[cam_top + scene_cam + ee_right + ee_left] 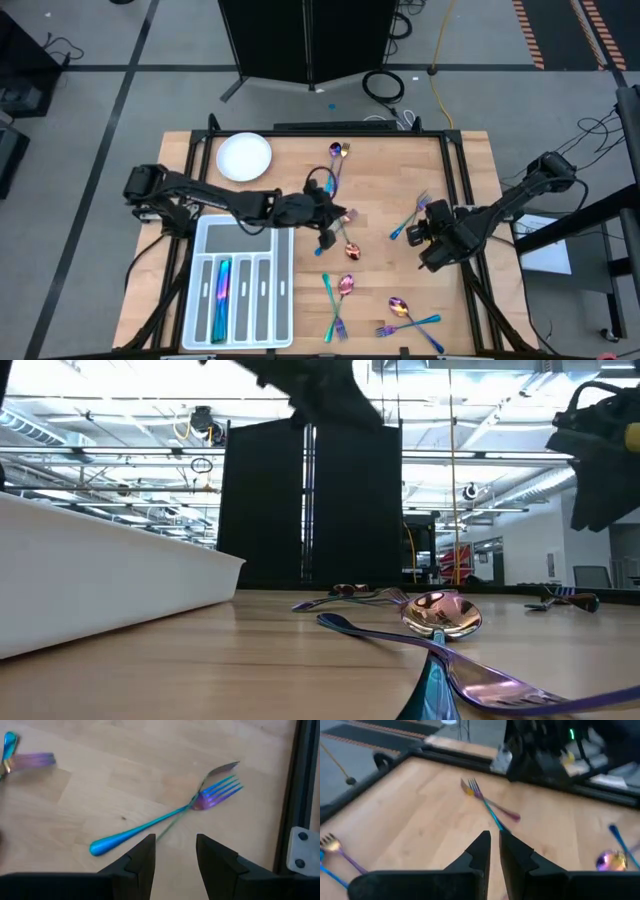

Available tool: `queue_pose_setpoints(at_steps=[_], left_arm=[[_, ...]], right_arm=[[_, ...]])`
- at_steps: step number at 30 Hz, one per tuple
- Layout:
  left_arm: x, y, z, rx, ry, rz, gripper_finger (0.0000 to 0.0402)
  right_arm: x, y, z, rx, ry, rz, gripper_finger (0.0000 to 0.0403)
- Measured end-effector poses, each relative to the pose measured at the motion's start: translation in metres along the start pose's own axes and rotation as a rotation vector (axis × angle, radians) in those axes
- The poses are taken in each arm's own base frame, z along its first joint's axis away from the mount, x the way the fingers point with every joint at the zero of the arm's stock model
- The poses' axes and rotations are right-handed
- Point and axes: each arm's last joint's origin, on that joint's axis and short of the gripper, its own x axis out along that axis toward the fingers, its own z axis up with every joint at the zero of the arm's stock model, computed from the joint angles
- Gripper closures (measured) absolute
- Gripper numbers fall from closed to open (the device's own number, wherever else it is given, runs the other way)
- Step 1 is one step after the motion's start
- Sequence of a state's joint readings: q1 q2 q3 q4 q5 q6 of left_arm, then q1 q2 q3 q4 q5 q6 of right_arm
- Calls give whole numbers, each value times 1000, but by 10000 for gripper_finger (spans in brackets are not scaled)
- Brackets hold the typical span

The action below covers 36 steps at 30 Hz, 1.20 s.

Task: Sort silverware
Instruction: Put the iridescent blue fork in the middle right slot of the silverware tray

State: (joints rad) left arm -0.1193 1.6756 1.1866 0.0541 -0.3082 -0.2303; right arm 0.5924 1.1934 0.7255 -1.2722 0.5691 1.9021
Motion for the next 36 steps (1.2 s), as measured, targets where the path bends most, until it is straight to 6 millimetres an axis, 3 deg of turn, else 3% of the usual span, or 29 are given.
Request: queue_pose_setpoints(at_steps=[3, 11, 16, 21, 36], left_arm=[[-2, -5, -11, 8, 8, -26, 362], [-9, -22, -13, 46, 3, -79, 362], [-11, -29, -15, 65, 5, -97, 362], [-12, -32, -16, 73, 6, -107, 362], [-12, -32, -16, 73, 5, -106, 362]], right_arm=[[3, -1, 8, 58, 30, -25, 273], [18, 5, 19, 182, 106, -91, 273], [40, 8, 13, 239, 123, -34, 273], [63, -4, 2, 291, 110, -59, 273], [92, -11, -10, 375, 93, 39, 273]])
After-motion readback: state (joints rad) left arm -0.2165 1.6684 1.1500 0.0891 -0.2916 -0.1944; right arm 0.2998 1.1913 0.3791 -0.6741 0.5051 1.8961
